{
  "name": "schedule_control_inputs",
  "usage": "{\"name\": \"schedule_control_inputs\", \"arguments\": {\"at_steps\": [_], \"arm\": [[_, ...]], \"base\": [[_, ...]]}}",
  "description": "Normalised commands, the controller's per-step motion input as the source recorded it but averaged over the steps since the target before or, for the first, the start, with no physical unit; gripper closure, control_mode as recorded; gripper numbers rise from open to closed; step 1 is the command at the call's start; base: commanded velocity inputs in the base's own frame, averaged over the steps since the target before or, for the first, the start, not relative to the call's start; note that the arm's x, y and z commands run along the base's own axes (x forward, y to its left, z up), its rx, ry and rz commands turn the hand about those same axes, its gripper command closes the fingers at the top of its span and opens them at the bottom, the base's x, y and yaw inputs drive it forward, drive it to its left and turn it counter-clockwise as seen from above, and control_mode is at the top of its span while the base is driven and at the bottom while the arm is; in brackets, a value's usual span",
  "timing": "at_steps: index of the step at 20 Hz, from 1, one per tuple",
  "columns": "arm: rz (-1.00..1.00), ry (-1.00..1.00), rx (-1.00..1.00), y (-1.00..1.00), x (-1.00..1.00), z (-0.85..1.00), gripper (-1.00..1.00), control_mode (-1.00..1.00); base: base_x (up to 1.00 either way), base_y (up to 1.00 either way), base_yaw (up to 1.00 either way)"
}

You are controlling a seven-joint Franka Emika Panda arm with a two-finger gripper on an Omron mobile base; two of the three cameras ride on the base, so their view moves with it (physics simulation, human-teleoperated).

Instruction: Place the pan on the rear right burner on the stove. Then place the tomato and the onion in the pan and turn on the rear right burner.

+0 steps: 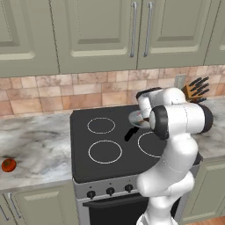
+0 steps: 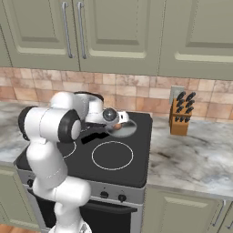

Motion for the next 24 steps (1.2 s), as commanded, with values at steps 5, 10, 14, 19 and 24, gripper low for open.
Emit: {"name": "schedule_control_inputs", "arguments": {"at_steps": [5, 10, 14, 19, 24], "arm": [[0.0, -0.09, 0.0, 0.1, -0.43, 0.85, -1.0, -1.0], [0.0, 0.0, 0.0, 0.26, -0.31, 0.98, -1.0, -1.0], [0.0, 0.01, 0.0, 0.35, -0.26, 1.0, -1.0, -1.0], [0.0, 0.04, 0.0, 0.45, -0.24, 0.96, -1.0, -1.0], [0.0, 0.12, 0.0, 0.42, -0.23, 1.0, -1.0, -1.0]], "base": [[0.0, 0.0, 0.0], [0.0, 0.0, 0.0], [0.0, 0.0, 0.0], [0.0, 0.0, 0.0], [0.0, 0.0, 0.0]]}}
